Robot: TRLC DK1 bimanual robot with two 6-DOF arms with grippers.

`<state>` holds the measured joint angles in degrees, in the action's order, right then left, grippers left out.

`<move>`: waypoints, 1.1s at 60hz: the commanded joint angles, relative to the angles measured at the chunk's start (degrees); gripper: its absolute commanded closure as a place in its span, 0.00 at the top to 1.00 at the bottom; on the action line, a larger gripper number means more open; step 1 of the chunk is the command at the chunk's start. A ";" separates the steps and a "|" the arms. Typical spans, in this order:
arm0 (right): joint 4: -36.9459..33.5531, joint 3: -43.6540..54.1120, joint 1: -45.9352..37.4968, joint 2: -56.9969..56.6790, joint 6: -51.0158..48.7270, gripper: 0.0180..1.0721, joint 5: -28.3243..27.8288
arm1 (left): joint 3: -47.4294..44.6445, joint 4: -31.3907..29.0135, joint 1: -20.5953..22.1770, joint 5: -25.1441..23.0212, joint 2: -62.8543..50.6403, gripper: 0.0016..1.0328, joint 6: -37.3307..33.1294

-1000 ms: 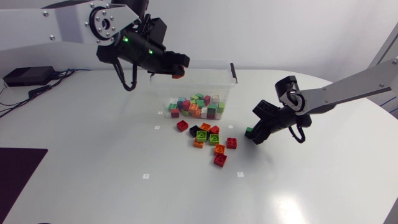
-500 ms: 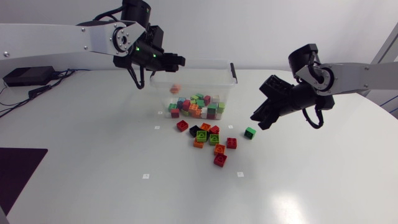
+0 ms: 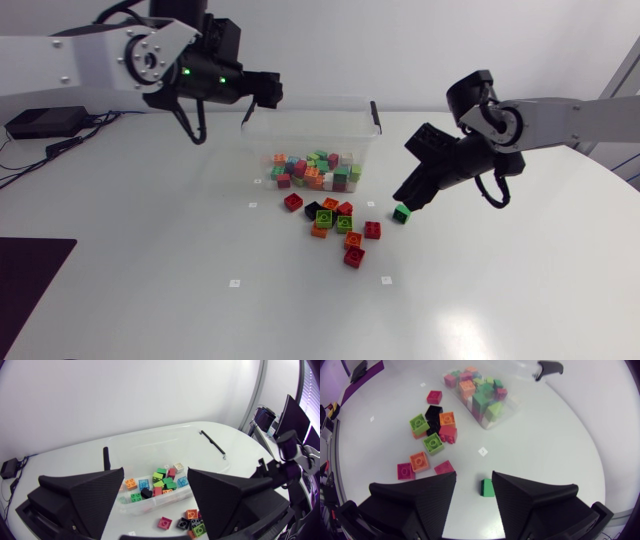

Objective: Place the duplo bricks in the container

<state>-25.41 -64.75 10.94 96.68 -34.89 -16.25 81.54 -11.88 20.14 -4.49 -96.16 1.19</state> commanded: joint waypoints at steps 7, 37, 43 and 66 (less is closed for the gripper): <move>1.24 -2.31 -1.97 8.52 0.44 0.71 0.34 | -11.93 -0.51 1.66 -0.25 13.19 0.90 -7.17; 4.05 -3.89 -2.59 15.90 -1.05 0.60 2.36 | -29.42 -2.18 3.59 -1.05 20.57 0.89 -17.01; 3.79 -4.51 -2.59 16.61 -1.14 0.59 3.24 | -29.86 -3.77 4.73 -1.05 19.43 0.89 -18.15; 3.17 -7.58 -3.29 19.77 -1.93 0.48 4.74 | -30.47 -4.03 7.72 -0.96 16.88 0.89 -19.12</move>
<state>-21.69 -71.11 8.21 114.91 -35.22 -11.92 52.51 -15.57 27.16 -5.45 -78.41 -16.78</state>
